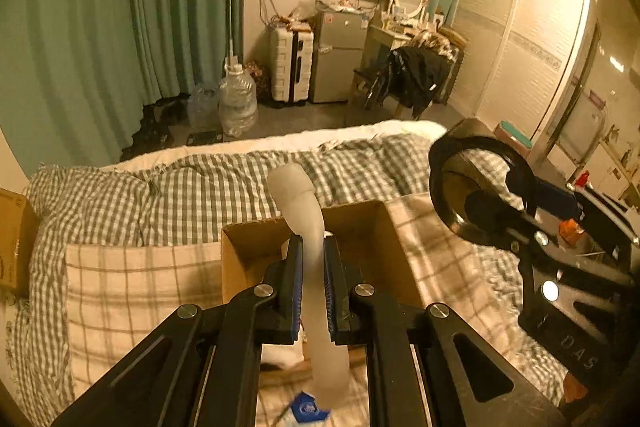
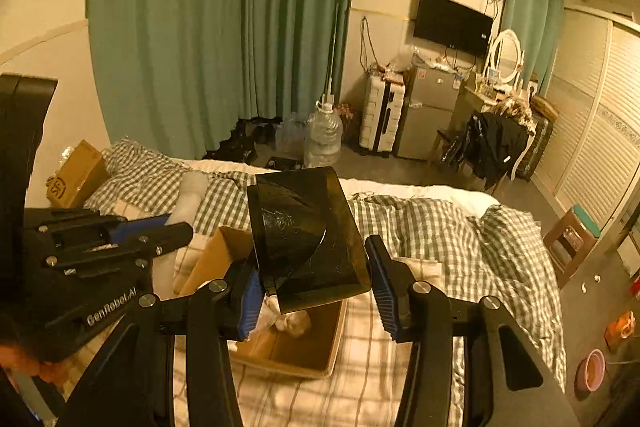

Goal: Organize objects
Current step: 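Carry the tube and black case into the box and open both tools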

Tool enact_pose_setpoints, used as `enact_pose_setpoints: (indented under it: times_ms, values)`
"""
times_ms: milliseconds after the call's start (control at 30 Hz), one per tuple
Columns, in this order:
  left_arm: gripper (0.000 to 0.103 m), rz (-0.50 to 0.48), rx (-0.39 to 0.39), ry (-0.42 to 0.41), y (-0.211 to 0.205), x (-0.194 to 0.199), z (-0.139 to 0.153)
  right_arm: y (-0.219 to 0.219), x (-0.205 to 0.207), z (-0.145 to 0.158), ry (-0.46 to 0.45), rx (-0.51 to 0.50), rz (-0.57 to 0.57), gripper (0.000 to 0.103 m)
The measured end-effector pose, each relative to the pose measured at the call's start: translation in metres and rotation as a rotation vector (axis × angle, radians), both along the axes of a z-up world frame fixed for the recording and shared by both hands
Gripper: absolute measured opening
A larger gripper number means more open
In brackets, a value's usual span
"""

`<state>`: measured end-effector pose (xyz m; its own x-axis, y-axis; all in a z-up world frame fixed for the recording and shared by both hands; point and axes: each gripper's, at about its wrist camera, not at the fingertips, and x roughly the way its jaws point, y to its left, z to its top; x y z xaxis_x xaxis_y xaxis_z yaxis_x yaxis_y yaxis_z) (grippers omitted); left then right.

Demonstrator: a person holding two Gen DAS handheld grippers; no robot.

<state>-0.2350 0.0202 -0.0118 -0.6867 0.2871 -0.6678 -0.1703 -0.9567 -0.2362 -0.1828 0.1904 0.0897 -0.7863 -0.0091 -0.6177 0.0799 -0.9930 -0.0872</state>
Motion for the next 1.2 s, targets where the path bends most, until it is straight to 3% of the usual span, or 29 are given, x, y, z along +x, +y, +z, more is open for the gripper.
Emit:
enact_pose_setpoints:
  times_ms: [233,433,567,667,733,767,833,1000,1067,1200]
  values:
    - [0.009,-0.003,-0.030,-0.092,0.011,-0.035,-0.068,0.005,-0.054,-0.067,-0.101,-0.014,-0.003,0.046]
    - [0.009,0.002,-0.036,-0.111,0.020,-0.045,-0.094,0.019,-0.073,-0.117,-0.166,-0.039,-0.017,0.046]
    - [0.012,0.006,-0.030,-0.112,0.021,-0.046,-0.101,0.027,-0.075,-0.130,-0.164,-0.092,-0.025,0.047]
    - [0.021,0.006,-0.028,-0.107,0.021,-0.044,-0.096,0.031,-0.073,-0.128,-0.162,-0.125,-0.029,0.048]
    - [0.031,0.018,-0.040,-0.091,0.021,-0.038,-0.089,0.032,-0.070,-0.123,-0.155,-0.123,-0.032,0.058]
    - [0.047,0.017,-0.039,-0.087,0.020,-0.036,-0.085,0.033,-0.066,-0.118,-0.142,-0.117,-0.037,0.067]
    - [0.072,0.038,-0.045,-0.062,0.017,-0.027,-0.073,0.033,-0.057,-0.106,-0.122,-0.114,-0.046,0.070]
    - [0.084,0.070,-0.063,0.005,0.007,0.003,-0.038,0.033,-0.028,-0.068,-0.075,-0.114,-0.066,0.079]
    - [0.094,0.094,-0.071,0.034,0.001,0.018,-0.023,0.032,-0.014,-0.053,-0.052,-0.107,-0.070,0.085]
    - [0.097,0.127,-0.058,0.086,-0.016,0.053,0.002,0.028,0.021,-0.019,0.008,-0.082,-0.080,0.090]
